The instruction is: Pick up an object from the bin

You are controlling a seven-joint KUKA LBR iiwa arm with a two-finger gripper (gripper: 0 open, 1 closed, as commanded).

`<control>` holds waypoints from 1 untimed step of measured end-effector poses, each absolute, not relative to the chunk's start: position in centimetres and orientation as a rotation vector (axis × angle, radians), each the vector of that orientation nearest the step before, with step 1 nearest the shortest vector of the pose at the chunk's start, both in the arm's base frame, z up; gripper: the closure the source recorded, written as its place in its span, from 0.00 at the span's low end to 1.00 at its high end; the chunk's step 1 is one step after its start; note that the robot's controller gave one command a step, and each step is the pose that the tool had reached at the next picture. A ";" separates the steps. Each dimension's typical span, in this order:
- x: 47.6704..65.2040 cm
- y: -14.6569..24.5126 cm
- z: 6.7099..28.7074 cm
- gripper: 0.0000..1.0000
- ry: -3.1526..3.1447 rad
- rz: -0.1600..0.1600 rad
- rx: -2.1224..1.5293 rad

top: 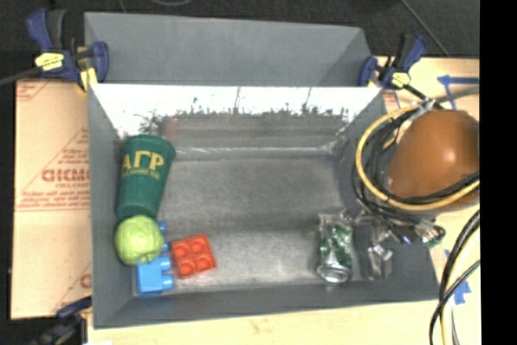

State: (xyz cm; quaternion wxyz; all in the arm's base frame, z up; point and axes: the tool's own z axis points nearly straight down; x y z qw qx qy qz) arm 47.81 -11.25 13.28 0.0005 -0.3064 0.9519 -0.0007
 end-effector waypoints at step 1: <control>49.3 -11.0 9.5 0.00 2.726 -0.006 -1.556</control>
Offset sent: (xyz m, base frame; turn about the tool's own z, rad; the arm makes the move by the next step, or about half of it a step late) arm 0.0142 0.0040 -0.0628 -0.5012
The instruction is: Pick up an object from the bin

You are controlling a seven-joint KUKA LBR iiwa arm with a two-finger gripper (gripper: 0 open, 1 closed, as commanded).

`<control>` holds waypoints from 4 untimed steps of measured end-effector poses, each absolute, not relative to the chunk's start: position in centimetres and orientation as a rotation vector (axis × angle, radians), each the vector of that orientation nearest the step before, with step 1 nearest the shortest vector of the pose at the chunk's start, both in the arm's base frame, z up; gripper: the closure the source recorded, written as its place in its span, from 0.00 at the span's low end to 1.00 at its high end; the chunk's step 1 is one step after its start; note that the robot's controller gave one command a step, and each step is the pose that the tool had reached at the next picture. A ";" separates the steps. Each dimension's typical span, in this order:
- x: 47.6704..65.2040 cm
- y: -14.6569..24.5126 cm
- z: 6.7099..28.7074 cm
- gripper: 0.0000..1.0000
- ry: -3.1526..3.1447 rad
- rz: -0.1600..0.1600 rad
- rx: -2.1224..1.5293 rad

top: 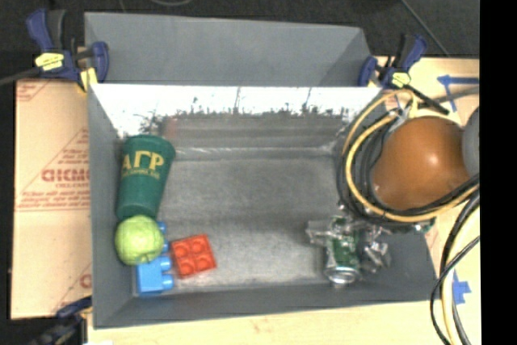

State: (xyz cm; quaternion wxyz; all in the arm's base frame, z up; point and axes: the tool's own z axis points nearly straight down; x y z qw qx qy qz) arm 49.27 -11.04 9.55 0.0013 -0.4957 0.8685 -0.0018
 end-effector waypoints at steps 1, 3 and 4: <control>49.8 -10.9 8.0 1.00 2.652 -0.011 -1.676; 49.8 -10.9 8.3 1.00 2.651 -0.011 -1.674; 49.9 -11.0 9.7 1.00 2.647 -0.017 -1.669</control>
Offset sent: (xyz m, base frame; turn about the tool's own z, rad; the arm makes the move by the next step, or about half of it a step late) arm 0.0000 0.0000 0.0000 0.0000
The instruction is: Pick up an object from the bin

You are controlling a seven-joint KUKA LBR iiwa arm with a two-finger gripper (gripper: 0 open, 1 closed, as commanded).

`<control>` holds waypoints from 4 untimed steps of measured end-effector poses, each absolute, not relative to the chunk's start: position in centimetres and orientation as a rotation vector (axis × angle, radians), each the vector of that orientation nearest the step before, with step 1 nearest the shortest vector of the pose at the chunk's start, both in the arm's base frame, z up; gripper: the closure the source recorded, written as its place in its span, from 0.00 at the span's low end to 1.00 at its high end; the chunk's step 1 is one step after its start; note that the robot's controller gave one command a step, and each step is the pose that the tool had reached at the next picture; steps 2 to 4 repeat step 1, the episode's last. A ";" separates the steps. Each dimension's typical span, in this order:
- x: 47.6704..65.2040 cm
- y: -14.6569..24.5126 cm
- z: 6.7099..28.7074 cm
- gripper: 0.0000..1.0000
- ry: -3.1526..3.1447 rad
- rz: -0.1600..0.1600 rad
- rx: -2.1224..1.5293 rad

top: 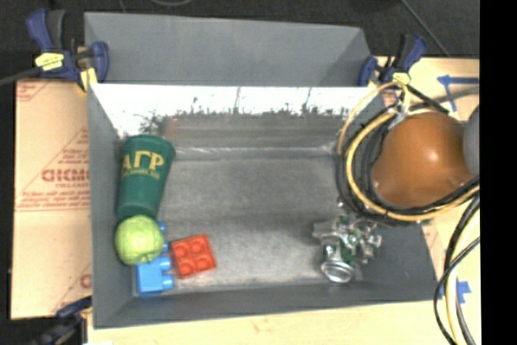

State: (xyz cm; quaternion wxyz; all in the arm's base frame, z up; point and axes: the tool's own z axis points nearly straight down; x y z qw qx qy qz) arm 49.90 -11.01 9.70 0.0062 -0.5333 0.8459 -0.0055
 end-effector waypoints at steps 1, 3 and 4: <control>49.9 -11.0 10.6 1.00 2.654 -0.012 -1.667; 49.9 -11.0 10.6 1.00 2.654 -0.012 -1.667; 49.9 -11.0 10.6 1.00 2.654 -0.012 -1.667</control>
Offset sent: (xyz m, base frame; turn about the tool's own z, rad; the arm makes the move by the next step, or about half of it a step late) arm 0.0001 0.0001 0.0697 0.0000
